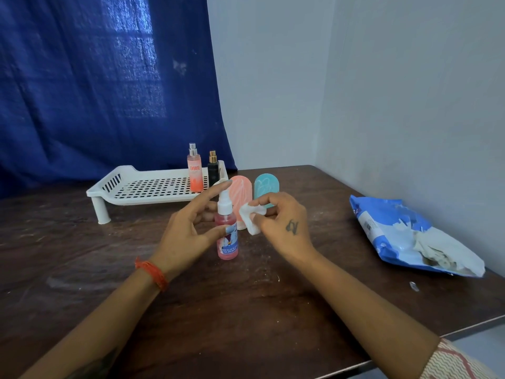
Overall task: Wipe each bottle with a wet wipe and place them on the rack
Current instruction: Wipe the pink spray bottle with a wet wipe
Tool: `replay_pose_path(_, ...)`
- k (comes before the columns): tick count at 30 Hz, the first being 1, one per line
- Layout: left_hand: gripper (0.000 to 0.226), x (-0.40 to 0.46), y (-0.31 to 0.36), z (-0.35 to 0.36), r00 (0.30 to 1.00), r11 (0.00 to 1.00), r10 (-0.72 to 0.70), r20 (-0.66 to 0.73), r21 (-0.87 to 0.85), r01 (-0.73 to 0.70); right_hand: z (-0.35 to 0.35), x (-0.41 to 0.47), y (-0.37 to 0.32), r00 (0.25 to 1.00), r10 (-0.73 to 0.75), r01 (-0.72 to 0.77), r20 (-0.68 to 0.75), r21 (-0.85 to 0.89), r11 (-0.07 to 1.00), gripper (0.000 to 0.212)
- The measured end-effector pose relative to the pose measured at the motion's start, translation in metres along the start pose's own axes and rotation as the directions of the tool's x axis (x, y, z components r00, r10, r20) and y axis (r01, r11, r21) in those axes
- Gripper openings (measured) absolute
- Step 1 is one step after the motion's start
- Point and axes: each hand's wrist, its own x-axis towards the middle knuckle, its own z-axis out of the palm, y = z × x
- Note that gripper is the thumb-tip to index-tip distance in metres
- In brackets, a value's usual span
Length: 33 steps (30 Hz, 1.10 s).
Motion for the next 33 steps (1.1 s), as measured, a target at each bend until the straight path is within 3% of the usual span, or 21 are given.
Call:
replay_pose_path(6,0.077,0.0,0.001,0.001,1.0,1.0,-0.002,-0.001,0.004,0.002,0.0,-0.002,0.004,0.974,-0.036,0.07,0.222,-0.147,0.987,0.014)
replay_pose_path(13,0.079,-0.001,0.001,0.0,1.0,1.0,-0.002,-0.008,0.018,0.003,-0.002,-0.009,0.004,0.905,-0.048,0.123,0.422,-0.154,0.98,0.022)
replay_pose_path(17,0.072,-0.002,0.003,-0.001,0.999,1.0,-0.004,-0.048,-0.021,0.003,-0.008,-0.008,-0.001,0.904,-0.02,0.071,0.427,-0.104,0.992,0.031)
replay_pose_path(20,0.06,-0.001,0.005,-0.003,0.994,0.998,0.0,-0.108,-0.065,-0.007,-0.019,-0.003,-0.014,0.935,-0.055,0.063,0.349,-0.01,0.998,0.047)
replay_pose_path(22,0.056,0.001,0.004,-0.004,0.99,0.998,0.002,-0.141,-0.065,-0.012,-0.027,0.004,-0.026,0.924,-0.094,0.086,0.37,0.037,0.996,0.058)
replay_pose_path(29,0.052,0.003,-0.001,-0.009,0.973,0.997,-0.041,-0.229,-0.07,0.025,-0.03,0.028,-0.059,0.724,-0.234,0.298,0.649,0.012,0.954,0.076)
replay_pose_path(33,0.051,0.002,-0.001,-0.012,0.963,0.996,-0.072,-0.259,-0.061,0.058,-0.019,0.032,-0.059,0.654,-0.249,0.424,0.715,-0.074,0.903,0.071)
